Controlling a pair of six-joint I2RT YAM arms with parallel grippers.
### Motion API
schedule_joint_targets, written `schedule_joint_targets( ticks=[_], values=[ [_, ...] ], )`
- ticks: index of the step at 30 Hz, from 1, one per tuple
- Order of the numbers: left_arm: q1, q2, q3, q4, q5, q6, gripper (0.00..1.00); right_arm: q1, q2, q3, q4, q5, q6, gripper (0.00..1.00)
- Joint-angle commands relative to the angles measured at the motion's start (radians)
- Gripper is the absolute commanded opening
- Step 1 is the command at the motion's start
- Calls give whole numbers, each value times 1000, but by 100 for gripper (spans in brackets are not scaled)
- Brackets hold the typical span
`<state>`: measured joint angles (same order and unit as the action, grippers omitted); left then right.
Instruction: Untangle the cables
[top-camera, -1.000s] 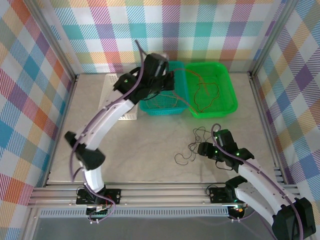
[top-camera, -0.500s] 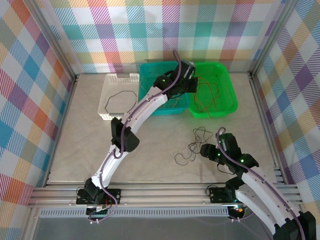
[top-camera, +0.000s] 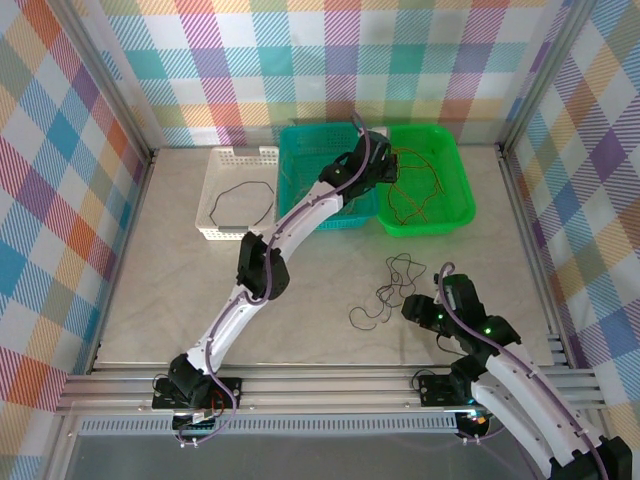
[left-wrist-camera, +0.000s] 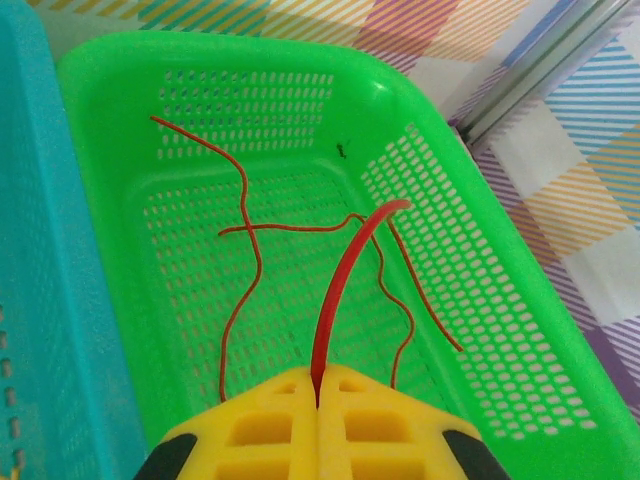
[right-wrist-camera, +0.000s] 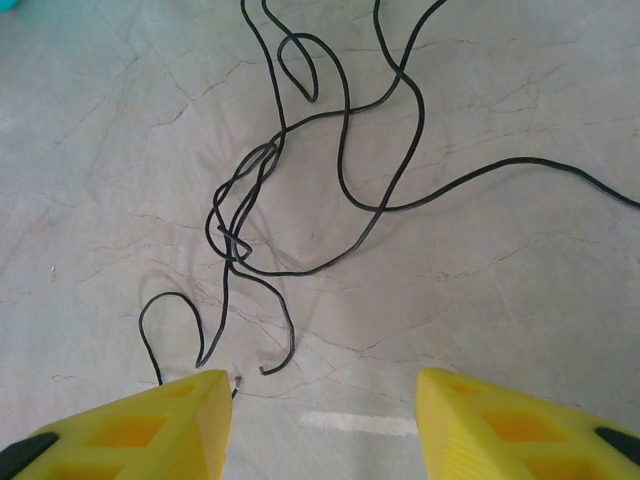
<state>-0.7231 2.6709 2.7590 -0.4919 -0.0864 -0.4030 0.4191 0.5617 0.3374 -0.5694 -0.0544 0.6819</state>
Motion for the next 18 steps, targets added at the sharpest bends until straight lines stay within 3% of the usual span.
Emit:
schedule_joint_targets(
  ticks=[1, 4, 9, 18],
  values=[
    [4, 41, 35, 87, 12, -15, 0, -3, -2, -6, -3, -10, 17, 52],
    [5, 55, 37, 90, 35, -28, 4, -3, 8, -9, 4, -6, 18, 52],
    [3, 21, 37, 97, 69, -19, 33, -4, 48, -14, 38, 4, 19, 51],
    [-6, -148, 36, 92, 133, 10, 68, -3, 145, -23, 155, 44, 49, 48]
  ],
)
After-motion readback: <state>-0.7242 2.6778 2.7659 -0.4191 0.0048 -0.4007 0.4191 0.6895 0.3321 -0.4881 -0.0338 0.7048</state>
